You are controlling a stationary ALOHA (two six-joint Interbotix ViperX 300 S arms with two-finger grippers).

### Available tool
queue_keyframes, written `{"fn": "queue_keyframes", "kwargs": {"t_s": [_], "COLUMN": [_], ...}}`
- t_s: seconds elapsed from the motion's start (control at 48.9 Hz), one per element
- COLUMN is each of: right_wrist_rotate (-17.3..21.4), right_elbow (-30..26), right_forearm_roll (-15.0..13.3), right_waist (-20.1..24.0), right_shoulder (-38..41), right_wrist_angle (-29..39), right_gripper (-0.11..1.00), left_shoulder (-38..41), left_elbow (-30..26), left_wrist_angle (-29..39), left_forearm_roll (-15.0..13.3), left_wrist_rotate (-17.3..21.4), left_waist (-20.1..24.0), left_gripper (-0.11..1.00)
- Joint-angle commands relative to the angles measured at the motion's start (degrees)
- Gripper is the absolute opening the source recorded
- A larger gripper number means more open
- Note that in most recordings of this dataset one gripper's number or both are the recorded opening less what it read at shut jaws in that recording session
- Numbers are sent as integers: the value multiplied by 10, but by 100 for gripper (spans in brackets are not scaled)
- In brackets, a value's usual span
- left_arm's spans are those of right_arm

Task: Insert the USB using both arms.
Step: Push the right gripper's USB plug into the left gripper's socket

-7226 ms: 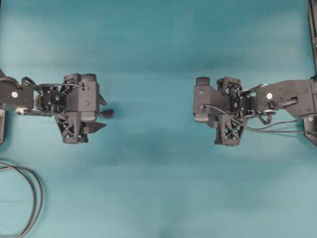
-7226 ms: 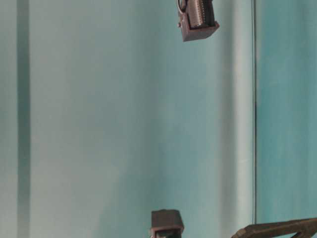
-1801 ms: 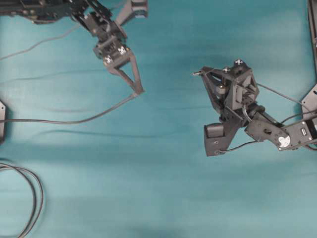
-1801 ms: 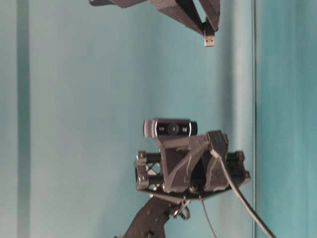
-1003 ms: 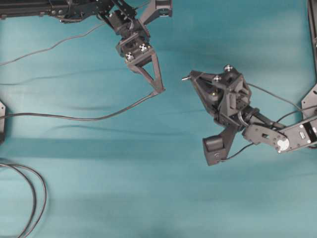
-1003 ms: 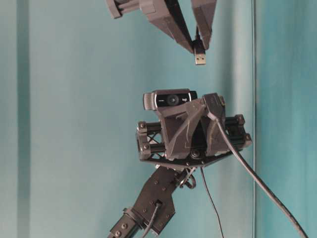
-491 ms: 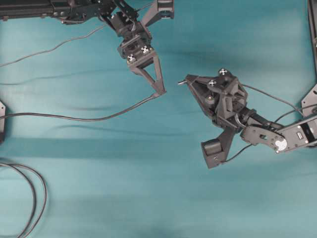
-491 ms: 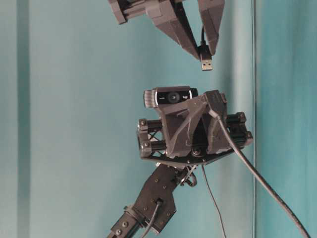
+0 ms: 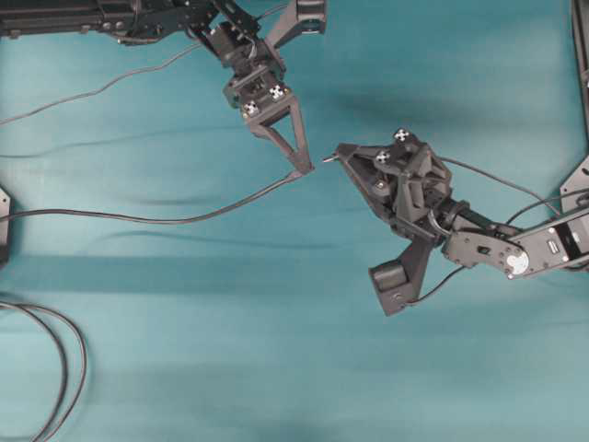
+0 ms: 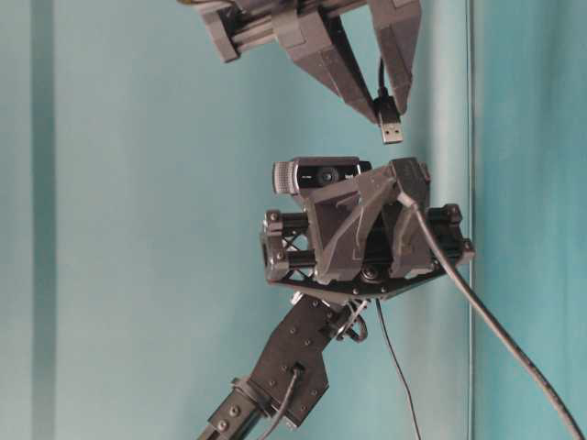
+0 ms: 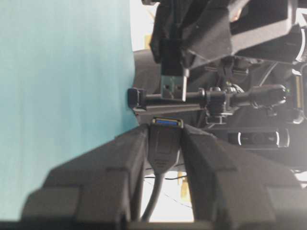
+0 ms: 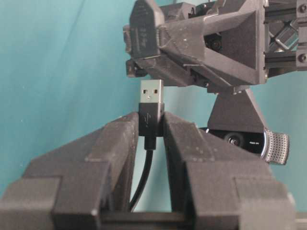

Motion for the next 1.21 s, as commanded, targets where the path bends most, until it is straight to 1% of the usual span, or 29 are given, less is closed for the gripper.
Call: {"fn": "queue_keyframes", "kwargs": {"t_s": [0.0,0.102,0.348,0.573,0.86,1.187], "right_wrist_rotate": [0,0,0,-1,-8,-13], "right_elbow": [-14,-14,-18,-22,-24,-27], "right_forearm_roll": [-5,-5,-5,-6,-6,-6], "right_waist": [-5,-7,-8,-8,-7,-4], "right_shoulder": [-5,-6,-6,-5,-1,4], "right_wrist_angle": [-7,-18,-18,-18,-32,-36], "right_gripper": [20,20,20,20,20,20], "left_shoulder": [-10,-10,-10,-9,-9,-9], "left_elbow": [-11,-11,-15,-17,-32,-28], "left_wrist_angle": [-4,-3,2,2,4,11], "left_forearm_roll": [-1,-1,-1,-1,-1,-1], "left_wrist_rotate": [-6,-7,-8,-24,-25,-27], "left_waist": [-5,-5,-5,-5,-4,-5], "left_gripper": [21,21,21,21,21,21]}}
